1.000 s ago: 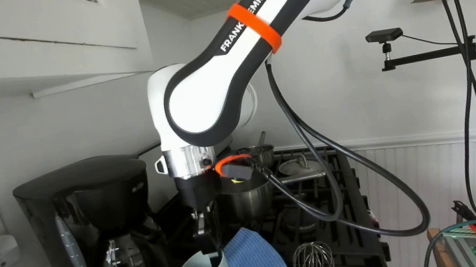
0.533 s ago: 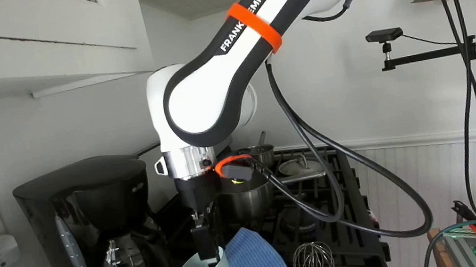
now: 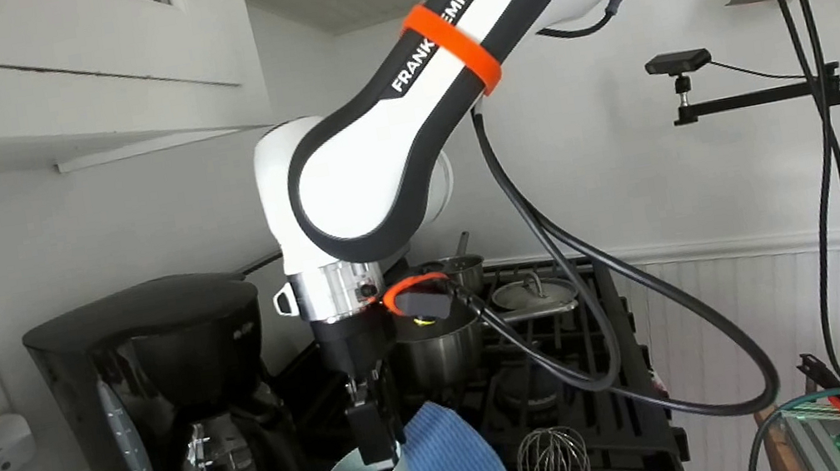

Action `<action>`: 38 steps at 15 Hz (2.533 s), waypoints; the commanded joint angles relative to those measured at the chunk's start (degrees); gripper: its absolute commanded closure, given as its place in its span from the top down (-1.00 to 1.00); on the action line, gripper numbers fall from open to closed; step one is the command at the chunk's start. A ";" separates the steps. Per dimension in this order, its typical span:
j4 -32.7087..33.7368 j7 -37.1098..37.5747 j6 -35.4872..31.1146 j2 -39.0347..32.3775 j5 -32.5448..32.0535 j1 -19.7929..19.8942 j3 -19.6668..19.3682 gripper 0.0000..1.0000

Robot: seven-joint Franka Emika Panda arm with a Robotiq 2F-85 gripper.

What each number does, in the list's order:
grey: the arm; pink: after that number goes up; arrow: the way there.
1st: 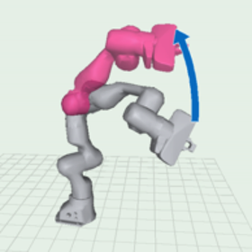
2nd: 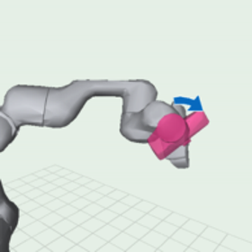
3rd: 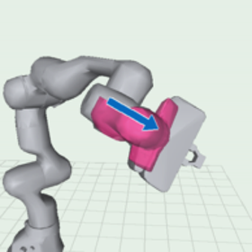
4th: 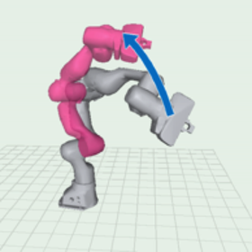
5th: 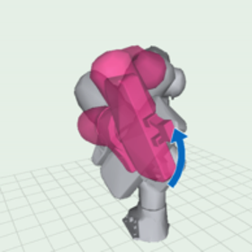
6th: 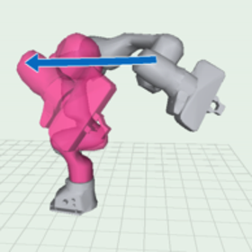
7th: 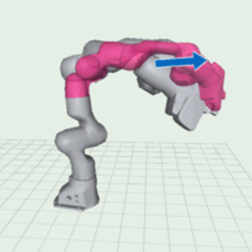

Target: Put the blue cloth on the counter, pick up the cup on the left and pour the contents into the two pots on the stove

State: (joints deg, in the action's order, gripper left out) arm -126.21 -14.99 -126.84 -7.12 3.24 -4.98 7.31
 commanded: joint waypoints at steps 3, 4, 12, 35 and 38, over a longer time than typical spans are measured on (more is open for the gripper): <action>-0.56 0.36 0.84 0.60 -1.79 -0.30 -0.17 -0.42; -0.64 0.17 0.68 0.72 -1.73 -0.29 -0.14 -0.57; -1.27 -2.04 -0.92 1.82 -0.89 -0.10 -0.02 -0.98; -4.46 -12.23 -8.35 5.93 5.58 1.18 0.82 0.56; -4.38 -15.52 -4.37 8.97 5.94 1.66 -0.47 0.96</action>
State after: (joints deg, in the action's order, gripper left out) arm -128.83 -26.28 -134.73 -2.77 7.00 -3.93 7.96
